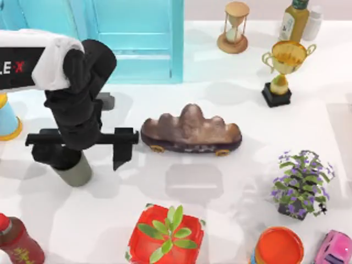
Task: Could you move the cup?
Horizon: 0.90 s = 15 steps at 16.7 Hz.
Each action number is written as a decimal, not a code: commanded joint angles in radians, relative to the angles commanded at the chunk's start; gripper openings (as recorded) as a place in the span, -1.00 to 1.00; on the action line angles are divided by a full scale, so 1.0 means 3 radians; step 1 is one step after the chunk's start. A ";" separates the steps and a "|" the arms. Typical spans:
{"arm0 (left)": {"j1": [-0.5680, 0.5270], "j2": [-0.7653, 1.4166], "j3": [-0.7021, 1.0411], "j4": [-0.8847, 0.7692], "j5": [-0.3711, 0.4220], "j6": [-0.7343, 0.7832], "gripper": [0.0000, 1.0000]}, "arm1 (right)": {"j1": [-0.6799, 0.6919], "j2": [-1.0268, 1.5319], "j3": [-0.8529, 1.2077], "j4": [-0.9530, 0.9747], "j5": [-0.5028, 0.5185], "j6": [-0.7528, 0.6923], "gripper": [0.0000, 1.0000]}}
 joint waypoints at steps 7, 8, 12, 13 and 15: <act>0.0000 0.0000 0.0000 0.0000 0.0000 0.0000 -0.66 | 0.0000 0.0000 0.0000 0.0000 0.0000 0.0000 1.00; 0.0000 0.0000 0.0000 0.0000 0.0000 0.0000 -0.81 | 0.0000 0.0000 0.0000 0.0000 0.0000 0.0000 1.00; 0.0000 0.0000 0.0000 0.0000 0.0000 0.0000 -1.00 | 0.0000 0.0000 0.0000 0.0000 0.0000 0.0000 1.00; 0.0000 0.0000 0.0000 0.0000 0.0000 0.0000 -1.00 | 0.0000 0.0000 0.0000 0.0000 0.0000 0.0000 1.00; 0.0000 0.0000 0.0000 0.0000 0.0000 0.0000 -1.00 | 0.0000 0.0000 0.0000 0.0000 0.0000 0.0000 1.00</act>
